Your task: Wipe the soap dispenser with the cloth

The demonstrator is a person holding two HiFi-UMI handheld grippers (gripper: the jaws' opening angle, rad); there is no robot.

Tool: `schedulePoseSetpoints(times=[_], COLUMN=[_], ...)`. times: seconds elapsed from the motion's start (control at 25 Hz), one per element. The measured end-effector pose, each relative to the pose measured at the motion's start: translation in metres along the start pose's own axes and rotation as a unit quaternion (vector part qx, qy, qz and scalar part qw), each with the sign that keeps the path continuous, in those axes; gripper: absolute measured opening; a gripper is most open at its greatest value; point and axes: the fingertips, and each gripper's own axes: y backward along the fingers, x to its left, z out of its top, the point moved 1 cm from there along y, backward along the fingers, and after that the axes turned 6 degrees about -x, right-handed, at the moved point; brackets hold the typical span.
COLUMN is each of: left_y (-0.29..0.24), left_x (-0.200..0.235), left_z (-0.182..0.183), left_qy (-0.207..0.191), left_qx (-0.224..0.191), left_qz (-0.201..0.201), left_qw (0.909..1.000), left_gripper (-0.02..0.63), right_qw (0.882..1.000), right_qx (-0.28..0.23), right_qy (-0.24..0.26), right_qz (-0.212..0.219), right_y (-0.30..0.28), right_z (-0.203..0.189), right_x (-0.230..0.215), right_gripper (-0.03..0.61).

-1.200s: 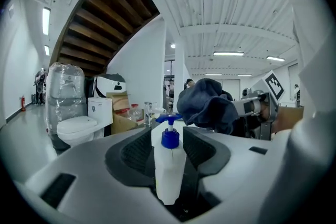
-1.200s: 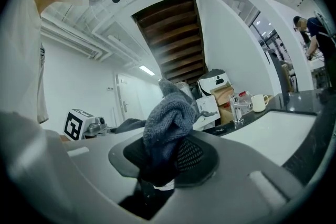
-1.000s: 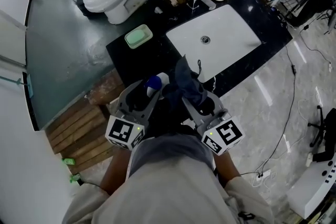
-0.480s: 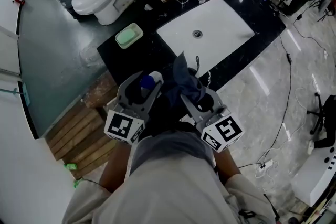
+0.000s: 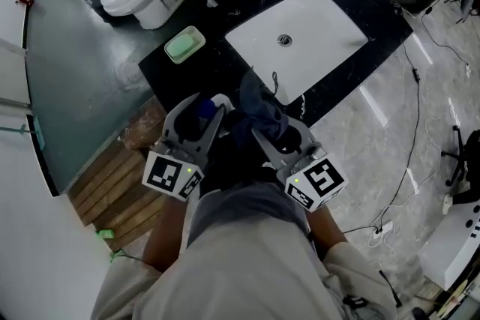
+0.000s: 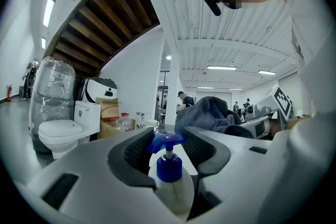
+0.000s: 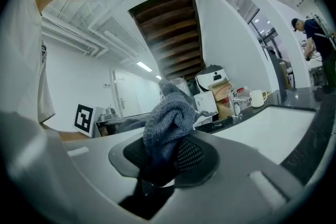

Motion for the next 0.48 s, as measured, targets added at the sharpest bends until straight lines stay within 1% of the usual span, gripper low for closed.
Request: schedulePoseSetpoints(times=[0.2, 0.36, 0.48], left_y=[-0.004, -0.005, -0.003], left_x=[-0.004, -0.007, -0.006], left_z=[-0.001, -0.008, -0.012], left_qy=[-0.011, -0.017, -0.016], left_qx=[-0.001, 0.013, 0.014], left_qz=[-0.013, -0.024, -0.020], left_qw=[0.9999, 0.9995, 0.9996], left_gripper=[0.176, 0.176, 0.176], right_qw=[1.000, 1.000, 1.000], right_qx=[0.000, 0.000, 0.000], right_qy=[0.000, -0.001, -0.003], right_qz=[0.001, -0.001, -0.002], right_y=[-0.005, -0.008, -0.008], right_z=[0.000, 0.002, 0.001], right_x=[0.000, -0.002, -0.003], right_gripper=[0.095, 0.095, 0.095])
